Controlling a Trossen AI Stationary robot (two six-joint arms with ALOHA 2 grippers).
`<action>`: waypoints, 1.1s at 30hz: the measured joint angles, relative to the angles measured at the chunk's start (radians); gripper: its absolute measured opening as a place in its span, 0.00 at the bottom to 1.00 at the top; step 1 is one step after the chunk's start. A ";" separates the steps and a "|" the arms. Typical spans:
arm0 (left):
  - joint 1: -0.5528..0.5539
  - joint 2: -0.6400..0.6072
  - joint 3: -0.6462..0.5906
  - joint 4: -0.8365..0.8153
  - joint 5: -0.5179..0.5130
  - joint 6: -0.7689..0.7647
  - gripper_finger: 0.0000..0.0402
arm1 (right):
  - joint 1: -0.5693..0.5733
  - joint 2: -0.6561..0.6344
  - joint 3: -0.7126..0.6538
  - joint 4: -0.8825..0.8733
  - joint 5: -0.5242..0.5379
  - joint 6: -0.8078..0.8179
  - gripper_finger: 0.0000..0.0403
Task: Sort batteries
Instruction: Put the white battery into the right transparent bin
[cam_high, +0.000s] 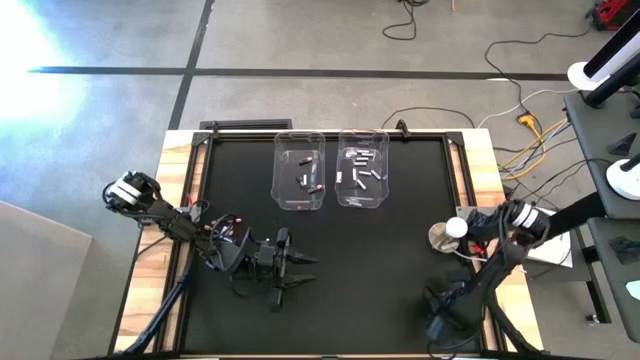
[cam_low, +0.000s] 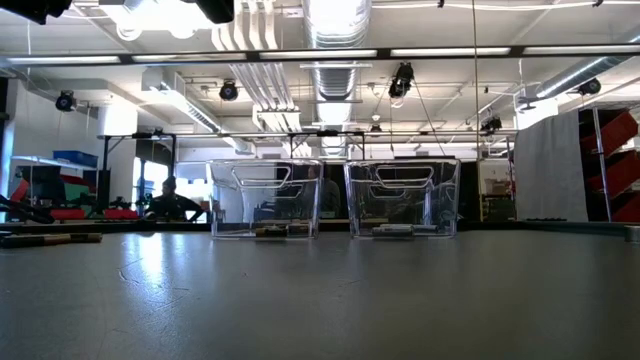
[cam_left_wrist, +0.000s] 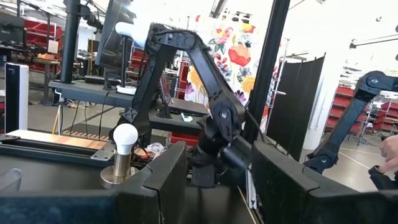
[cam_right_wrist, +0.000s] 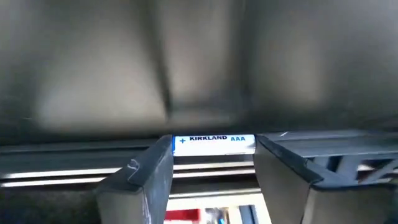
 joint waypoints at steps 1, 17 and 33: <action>-0.001 -0.001 0.000 0.000 0.000 0.000 0.40 | -0.001 -0.020 0.001 0.004 0.020 0.013 0.47; -0.114 -0.111 0.000 -0.140 0.002 0.083 0.40 | -0.111 -0.235 0.147 0.064 0.492 0.125 0.47; -0.117 -0.115 0.000 -0.152 0.000 0.092 0.40 | -0.632 -0.272 0.352 0.174 0.521 -0.493 0.48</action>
